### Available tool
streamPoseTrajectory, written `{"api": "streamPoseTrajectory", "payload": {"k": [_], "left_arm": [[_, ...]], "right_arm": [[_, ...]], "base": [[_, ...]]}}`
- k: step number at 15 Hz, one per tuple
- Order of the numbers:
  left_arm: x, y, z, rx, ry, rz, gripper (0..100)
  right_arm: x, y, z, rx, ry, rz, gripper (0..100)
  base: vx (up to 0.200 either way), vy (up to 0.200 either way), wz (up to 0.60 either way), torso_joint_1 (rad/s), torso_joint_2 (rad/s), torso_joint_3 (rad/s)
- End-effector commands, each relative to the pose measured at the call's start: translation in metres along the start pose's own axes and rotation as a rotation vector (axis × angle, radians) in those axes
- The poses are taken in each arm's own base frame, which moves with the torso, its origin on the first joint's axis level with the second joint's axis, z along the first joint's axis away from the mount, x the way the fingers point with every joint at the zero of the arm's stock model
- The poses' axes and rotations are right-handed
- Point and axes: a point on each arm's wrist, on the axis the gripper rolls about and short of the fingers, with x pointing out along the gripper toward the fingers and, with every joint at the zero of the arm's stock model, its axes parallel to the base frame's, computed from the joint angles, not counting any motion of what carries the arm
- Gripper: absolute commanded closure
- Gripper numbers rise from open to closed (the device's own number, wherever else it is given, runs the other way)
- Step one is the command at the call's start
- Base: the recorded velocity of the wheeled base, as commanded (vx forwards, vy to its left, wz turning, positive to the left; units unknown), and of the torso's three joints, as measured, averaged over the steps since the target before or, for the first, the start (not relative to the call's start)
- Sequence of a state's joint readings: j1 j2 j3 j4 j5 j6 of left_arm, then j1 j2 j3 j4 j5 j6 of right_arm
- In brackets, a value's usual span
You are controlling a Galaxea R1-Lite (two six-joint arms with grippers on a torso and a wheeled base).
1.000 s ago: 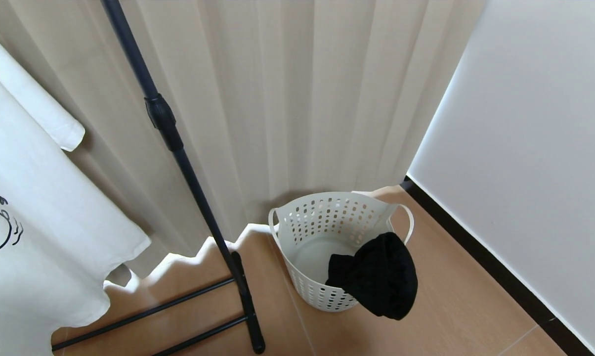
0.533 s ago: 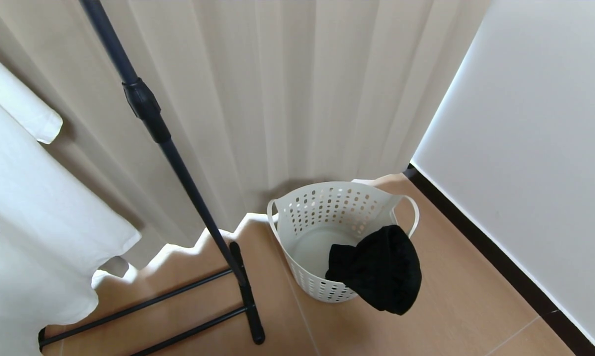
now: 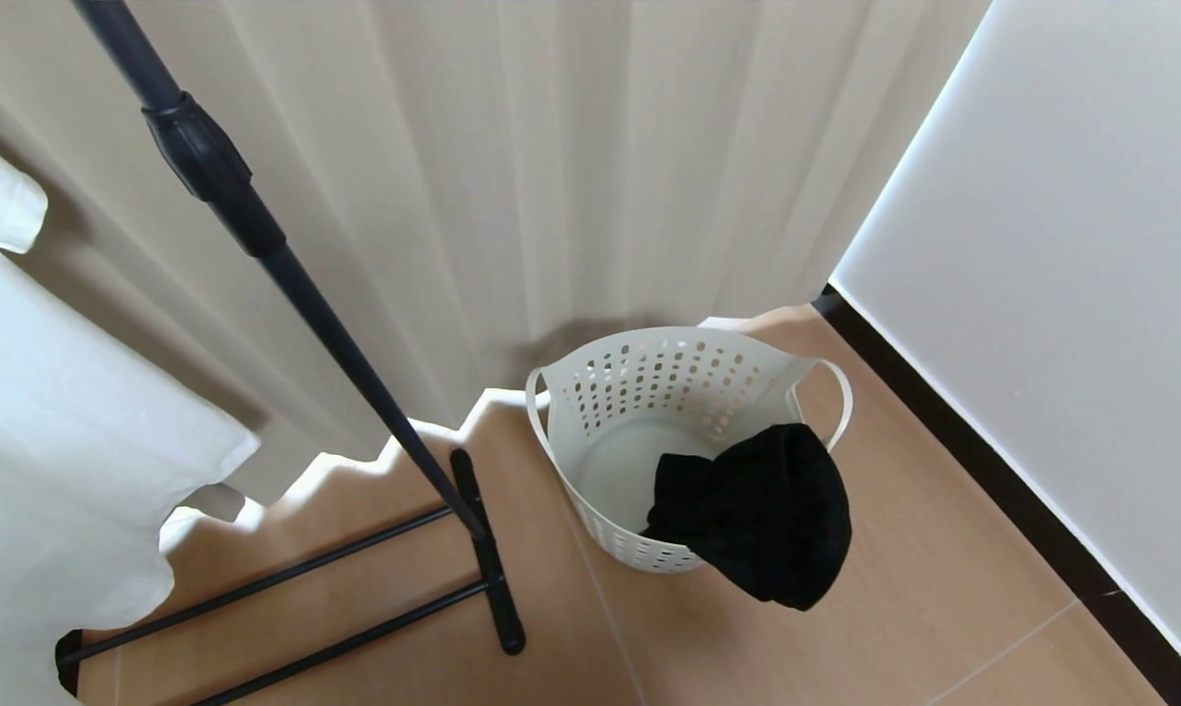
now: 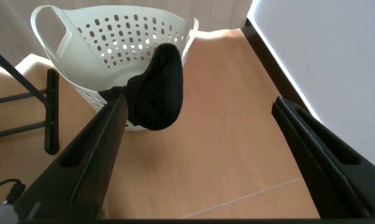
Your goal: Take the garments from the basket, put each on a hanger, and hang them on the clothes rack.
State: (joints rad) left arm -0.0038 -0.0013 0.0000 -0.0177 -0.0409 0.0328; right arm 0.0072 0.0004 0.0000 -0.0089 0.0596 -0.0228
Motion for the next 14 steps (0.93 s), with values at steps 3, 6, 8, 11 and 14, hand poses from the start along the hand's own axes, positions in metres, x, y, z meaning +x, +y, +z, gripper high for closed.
{"api": "streamPoseTrajectory", "payload": {"k": [3, 6, 8, 11, 14], "left_arm": [[0.0001, 0.0000, -0.0001, 0.001, 0.002, 0.000, 0], [0.0001, 0.0000, 0.0001, -0.001, 0.001, 0.000, 0], [0.0001, 0.0000, -0.0001, -0.001, 0.002, 0.002, 0], [0.0001, 0.0000, 0.0001, 0.001, 0.001, 0.002, 0], [0.0001, 0.0000, -0.0001, 0.001, 0.002, 0.000, 0]], "right_arm": [[0.0000, 0.0000, 0.0000, 0.000, -0.001, 0.001, 0], [0.0000, 0.0000, 0.0000, 0.000, -0.001, 0.001, 0], [0.0000, 0.0000, 0.0000, 0.000, -0.001, 0.001, 0], [0.0000, 0.0000, 0.0000, 0.000, -0.001, 0.001, 0], [0.0000, 0.0000, 0.0000, 0.000, -0.001, 0.001, 0]], "base": [[0.000, 0.000, 0.00, 0.002, 0.01, -0.163], [0.000, 0.000, 0.00, -0.001, 0.01, -0.115], [0.000, 0.000, 0.00, 0.000, 0.00, -0.117], [0.000, 0.000, 0.00, 0.001, 0.00, -0.126], [0.000, 0.000, 0.00, 0.002, 0.00, -0.092]]}}
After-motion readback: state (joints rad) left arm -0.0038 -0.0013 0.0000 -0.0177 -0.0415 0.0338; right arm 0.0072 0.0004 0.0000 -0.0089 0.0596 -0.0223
